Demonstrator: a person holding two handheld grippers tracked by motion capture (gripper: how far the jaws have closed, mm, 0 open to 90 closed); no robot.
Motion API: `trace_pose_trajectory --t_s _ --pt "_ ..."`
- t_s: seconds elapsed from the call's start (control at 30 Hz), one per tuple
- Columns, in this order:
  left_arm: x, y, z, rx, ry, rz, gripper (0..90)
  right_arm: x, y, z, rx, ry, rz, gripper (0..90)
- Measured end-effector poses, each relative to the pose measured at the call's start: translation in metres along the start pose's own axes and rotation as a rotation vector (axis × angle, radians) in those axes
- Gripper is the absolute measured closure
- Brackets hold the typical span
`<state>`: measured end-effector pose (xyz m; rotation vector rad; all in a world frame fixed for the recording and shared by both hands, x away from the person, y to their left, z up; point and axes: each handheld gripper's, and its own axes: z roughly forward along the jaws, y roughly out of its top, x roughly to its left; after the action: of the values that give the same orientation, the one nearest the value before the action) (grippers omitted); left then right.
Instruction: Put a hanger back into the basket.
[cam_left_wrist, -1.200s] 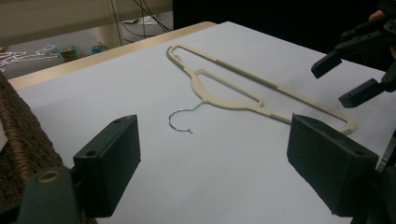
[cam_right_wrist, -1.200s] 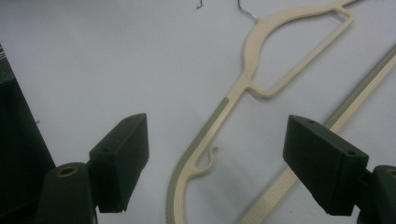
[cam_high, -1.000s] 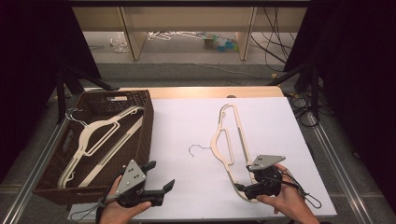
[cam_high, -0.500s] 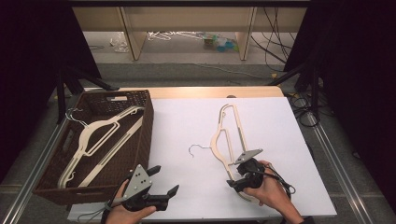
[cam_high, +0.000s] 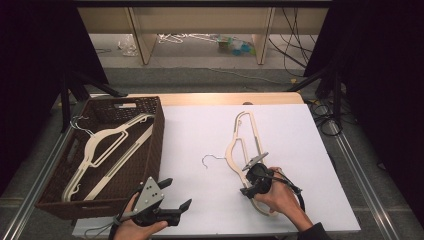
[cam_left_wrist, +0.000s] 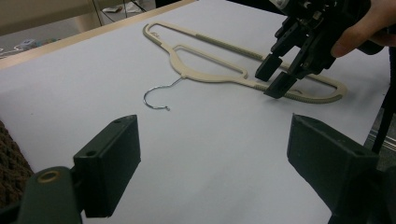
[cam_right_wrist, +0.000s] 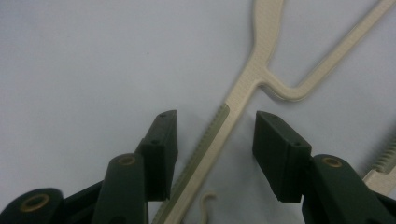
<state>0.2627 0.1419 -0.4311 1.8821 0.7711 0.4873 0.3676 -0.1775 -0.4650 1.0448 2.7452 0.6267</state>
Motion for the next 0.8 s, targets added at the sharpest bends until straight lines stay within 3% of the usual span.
trace_pose_trajectory --t_s 0.17,0.33,0.4,0.6,0.77,0.8 --pt "0.000 -0.001 0.001 0.007 -0.004 -0.001 17.4 0.002 0.006 0.001 0.051 -0.018 -0.007 53.3" --pt "0.001 -0.002 0.002 0.014 -0.004 -0.002 17.5 0.002 0.009 0.002 0.073 -0.029 0.015 54.4" --pt "0.001 -0.003 0.003 0.014 -0.008 -0.003 17.5 0.003 0.012 0.003 0.092 -0.040 -0.006 56.6" --pt "0.003 -0.004 0.001 0.008 0.000 -0.006 17.5 -0.001 0.010 0.001 0.098 -0.024 0.005 69.5" --pt "0.001 -0.004 0.001 0.005 -0.001 -0.011 17.9 -0.007 0.007 -0.002 0.101 0.007 0.024 71.7" --pt "0.003 -0.003 0.000 0.004 -0.001 0.014 18.0 -0.008 0.007 -0.002 0.106 0.009 0.030 72.0"
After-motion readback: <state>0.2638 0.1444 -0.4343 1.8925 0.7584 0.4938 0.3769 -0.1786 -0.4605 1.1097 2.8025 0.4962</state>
